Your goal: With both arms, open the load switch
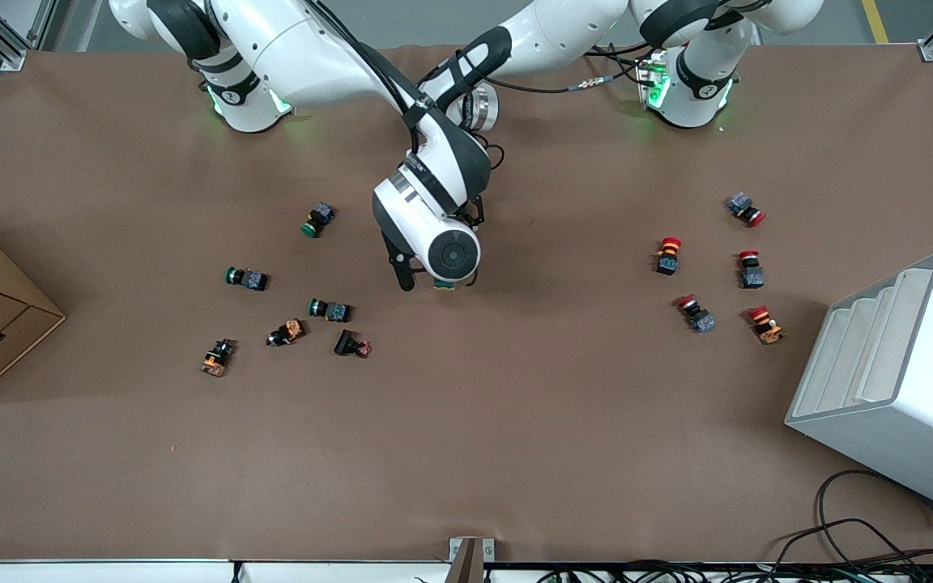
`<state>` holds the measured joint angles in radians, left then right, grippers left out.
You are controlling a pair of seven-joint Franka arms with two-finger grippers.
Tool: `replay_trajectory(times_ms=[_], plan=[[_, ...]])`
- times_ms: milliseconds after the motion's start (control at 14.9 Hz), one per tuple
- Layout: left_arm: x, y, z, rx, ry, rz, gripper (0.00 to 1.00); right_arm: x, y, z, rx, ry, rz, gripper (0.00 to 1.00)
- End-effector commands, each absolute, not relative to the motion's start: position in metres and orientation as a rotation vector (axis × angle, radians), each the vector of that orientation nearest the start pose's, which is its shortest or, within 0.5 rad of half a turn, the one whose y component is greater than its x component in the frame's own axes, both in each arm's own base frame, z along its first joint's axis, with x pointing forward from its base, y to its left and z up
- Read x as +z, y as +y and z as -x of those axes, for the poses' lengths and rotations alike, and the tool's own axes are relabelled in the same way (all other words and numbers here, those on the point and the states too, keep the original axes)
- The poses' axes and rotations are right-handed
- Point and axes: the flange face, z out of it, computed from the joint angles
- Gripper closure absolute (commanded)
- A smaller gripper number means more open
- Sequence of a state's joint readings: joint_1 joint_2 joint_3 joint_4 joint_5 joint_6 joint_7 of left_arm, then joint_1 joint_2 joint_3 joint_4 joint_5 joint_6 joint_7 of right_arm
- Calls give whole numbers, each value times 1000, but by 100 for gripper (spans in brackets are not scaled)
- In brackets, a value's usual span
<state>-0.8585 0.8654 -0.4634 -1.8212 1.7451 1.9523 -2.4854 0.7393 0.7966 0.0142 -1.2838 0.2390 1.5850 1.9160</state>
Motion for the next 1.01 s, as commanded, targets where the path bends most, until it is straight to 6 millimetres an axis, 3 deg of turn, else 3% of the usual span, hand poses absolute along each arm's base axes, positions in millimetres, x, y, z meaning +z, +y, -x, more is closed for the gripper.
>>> replay_trajectory(times_ms=[0, 942], plan=[[80, -574, -220, -1536, 10, 2746, 1, 247, 489, -477, 679, 2021, 2874, 0], [73, -573, -216, -1554, -9, 2728, 1, 231, 489, -467, 697, 2028, 2908, 0]])
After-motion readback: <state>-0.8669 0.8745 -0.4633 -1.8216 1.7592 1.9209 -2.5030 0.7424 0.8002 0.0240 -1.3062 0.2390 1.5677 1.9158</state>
